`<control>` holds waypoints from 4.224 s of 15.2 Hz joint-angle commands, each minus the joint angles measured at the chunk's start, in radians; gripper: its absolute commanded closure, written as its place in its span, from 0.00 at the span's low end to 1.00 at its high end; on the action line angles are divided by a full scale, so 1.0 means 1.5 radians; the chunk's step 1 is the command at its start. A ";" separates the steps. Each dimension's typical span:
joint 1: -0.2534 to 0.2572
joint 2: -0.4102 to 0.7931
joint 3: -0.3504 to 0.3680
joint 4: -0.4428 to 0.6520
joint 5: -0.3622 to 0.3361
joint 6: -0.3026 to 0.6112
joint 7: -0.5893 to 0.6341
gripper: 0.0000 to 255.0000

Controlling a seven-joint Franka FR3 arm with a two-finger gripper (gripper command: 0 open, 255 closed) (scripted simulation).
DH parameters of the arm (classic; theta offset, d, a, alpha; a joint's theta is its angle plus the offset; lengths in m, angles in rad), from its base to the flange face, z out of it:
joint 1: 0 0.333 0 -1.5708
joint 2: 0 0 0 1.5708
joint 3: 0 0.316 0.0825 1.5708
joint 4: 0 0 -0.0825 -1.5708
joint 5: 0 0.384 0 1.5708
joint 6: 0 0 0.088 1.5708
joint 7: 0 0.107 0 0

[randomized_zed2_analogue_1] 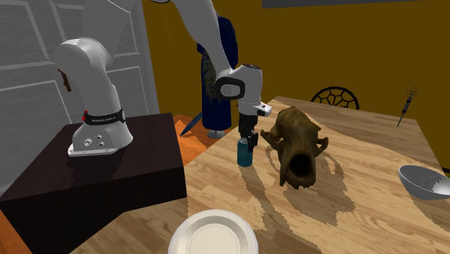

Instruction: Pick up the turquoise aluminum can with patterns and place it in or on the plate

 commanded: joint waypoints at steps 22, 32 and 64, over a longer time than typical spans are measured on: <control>-0.016 -0.163 -0.034 -0.064 -0.022 -0.100 -0.029 1.00; -0.136 -0.211 -0.076 -0.120 -0.010 -0.095 -0.202 1.00; -0.393 -0.058 -0.111 -0.004 0.085 -0.073 -0.565 1.00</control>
